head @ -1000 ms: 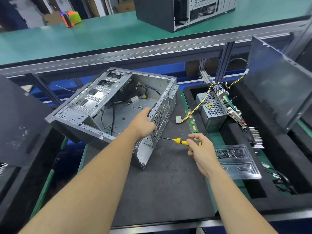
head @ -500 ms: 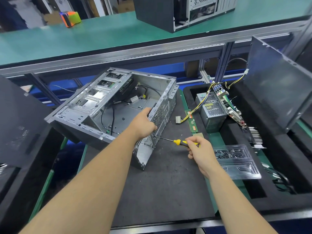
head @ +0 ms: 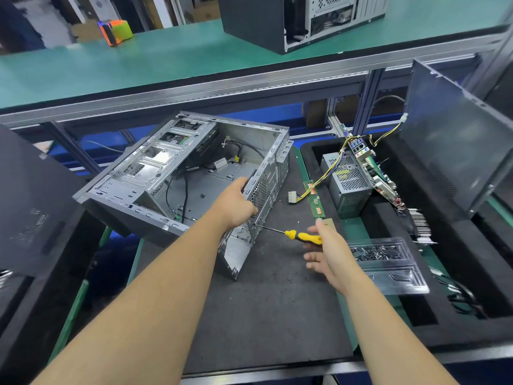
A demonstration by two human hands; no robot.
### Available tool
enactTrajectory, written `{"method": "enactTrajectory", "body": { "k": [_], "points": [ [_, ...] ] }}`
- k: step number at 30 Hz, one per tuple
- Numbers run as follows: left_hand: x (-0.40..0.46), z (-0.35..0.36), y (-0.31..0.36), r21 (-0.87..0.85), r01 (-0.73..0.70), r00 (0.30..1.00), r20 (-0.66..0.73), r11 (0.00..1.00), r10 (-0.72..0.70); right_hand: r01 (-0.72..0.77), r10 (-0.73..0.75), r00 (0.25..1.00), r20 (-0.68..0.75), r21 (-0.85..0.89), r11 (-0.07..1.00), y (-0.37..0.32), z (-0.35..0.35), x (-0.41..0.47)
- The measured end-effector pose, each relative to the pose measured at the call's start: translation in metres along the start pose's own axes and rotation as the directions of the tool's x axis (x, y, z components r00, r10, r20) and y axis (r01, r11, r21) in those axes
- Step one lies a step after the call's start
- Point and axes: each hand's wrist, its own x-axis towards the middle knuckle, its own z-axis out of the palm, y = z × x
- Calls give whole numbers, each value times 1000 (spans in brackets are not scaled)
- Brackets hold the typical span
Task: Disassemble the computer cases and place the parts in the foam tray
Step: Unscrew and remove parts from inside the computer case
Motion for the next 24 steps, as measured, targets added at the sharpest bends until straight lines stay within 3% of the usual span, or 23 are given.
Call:
{"method": "enactTrajectory", "body": {
  "k": [2,10,14,20,24],
  "points": [
    [0,0,0,-7,0,1000,0,1000,0,-24,22,999,-27,-64,998,-1,-1,2],
    [0,0,0,-6,1,1000,-6,1000,-1,258,-274,961,-38,-234,937,5,-2,2],
    [1,0,-1,-10,3,1000,-8,1000,-3,333,-351,936,-18,-269,904,5,-4,1],
    [2,0,-1,-22,9,1000,-1,1000,-9,283,-291,956,-46,-130,950,5,-3,2],
    [2,0,-1,-18,9,1000,1,1000,-9,124,-122,992,-38,51,991,1,3,0]
  ]
}}
